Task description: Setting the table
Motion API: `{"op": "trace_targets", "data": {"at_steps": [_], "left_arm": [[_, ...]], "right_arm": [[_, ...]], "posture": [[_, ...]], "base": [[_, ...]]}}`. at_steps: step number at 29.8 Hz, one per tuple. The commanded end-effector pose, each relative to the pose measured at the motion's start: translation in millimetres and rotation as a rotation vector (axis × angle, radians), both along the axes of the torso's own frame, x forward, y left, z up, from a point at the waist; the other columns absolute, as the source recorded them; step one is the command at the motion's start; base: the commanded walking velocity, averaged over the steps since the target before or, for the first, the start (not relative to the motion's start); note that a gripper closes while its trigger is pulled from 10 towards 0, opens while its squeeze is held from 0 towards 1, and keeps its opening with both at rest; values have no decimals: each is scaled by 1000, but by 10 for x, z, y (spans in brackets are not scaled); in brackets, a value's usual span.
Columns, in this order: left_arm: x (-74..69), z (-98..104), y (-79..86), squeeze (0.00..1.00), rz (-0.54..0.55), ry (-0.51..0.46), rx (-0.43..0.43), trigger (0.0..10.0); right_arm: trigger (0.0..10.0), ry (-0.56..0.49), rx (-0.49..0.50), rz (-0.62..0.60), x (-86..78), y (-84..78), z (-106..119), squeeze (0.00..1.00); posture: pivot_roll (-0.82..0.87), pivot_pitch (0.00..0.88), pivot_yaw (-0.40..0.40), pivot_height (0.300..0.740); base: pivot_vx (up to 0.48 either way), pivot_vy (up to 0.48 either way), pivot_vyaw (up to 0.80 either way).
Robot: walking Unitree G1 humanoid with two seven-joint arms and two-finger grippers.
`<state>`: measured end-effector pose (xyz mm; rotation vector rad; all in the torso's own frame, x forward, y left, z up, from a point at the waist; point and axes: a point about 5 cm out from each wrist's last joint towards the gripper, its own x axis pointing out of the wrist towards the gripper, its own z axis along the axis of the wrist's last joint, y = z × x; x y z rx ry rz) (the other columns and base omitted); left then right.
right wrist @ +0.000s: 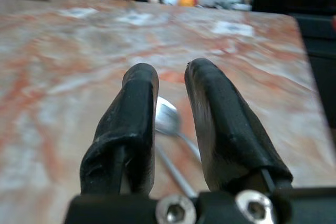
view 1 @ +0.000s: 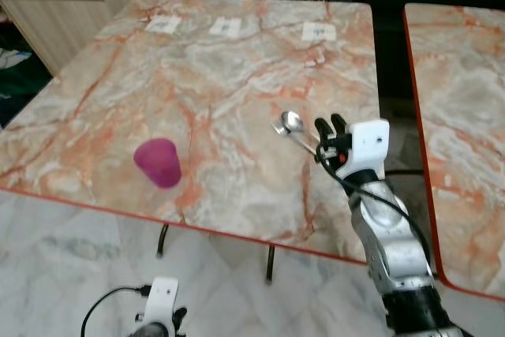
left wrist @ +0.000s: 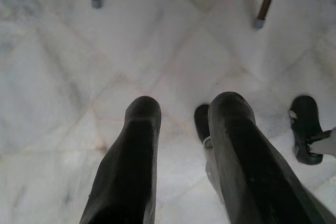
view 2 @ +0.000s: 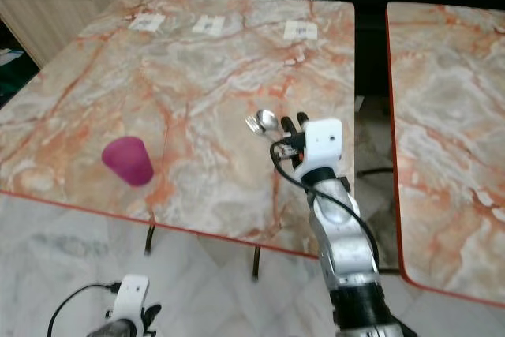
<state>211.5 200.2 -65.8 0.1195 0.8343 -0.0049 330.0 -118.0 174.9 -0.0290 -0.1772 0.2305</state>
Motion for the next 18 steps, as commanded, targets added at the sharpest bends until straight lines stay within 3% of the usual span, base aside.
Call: {"op": "trace_targets", "data": {"at_steps": [1,18], "left_arm": [[-117,-54,73,0,10,36,13,10000],[-128,-60,71,0,4,39,15,10000]], "right_arm": [[10000,5,1,20,-3,42,-13,0],[10000,-10,-2,48,-37,74,-25,0]], "posture": [[-125,132,49,740],[-126,102,50,740]], "base": [[0,0,0],[220,0,77]]}}
